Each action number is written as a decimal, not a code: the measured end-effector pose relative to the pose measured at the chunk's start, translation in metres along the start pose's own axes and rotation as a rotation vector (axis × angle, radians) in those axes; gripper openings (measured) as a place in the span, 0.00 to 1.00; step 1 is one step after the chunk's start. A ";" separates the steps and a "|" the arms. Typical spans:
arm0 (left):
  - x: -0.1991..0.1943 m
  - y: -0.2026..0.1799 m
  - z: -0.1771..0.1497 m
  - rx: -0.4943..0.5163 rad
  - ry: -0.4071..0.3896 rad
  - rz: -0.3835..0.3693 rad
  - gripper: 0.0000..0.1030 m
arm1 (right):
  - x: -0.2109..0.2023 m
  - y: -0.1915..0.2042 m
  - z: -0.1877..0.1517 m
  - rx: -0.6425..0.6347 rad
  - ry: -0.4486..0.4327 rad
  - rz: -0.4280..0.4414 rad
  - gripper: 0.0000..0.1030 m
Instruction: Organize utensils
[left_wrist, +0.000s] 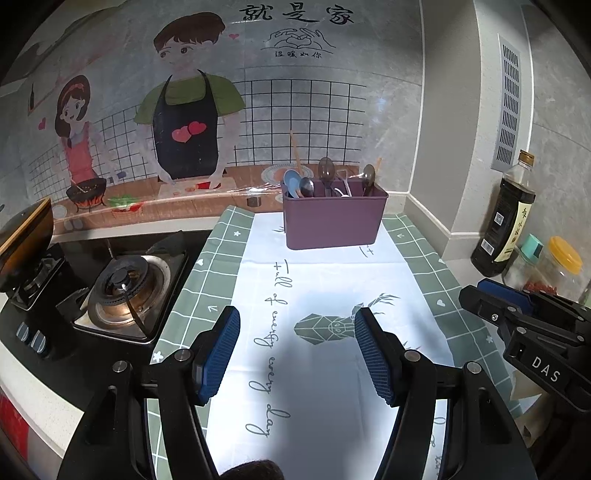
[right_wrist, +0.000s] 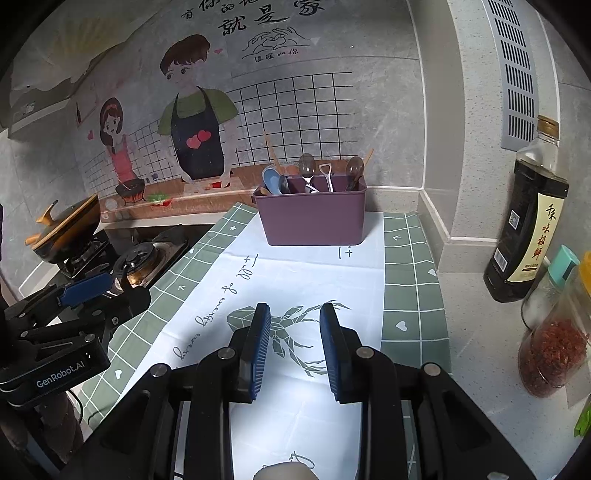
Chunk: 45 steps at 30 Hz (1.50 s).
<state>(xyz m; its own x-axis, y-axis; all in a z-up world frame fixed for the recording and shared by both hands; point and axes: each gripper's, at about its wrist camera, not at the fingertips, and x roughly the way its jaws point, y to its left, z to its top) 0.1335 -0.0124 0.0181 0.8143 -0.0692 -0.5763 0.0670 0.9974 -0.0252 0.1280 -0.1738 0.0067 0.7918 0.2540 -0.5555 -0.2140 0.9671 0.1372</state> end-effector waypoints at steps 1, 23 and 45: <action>0.000 0.000 0.000 0.000 0.000 0.000 0.63 | -0.001 -0.001 0.000 -0.001 -0.001 0.000 0.26; 0.000 0.001 -0.003 0.001 0.005 -0.001 0.62 | -0.005 -0.004 0.001 0.001 -0.006 0.004 0.26; 0.000 0.000 -0.002 0.003 0.007 0.001 0.62 | -0.007 -0.006 0.003 0.005 -0.015 0.000 0.27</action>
<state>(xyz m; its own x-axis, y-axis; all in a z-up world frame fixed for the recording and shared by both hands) 0.1328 -0.0124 0.0165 0.8104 -0.0683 -0.5819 0.0678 0.9974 -0.0226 0.1255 -0.1809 0.0120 0.8001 0.2538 -0.5435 -0.2109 0.9673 0.1411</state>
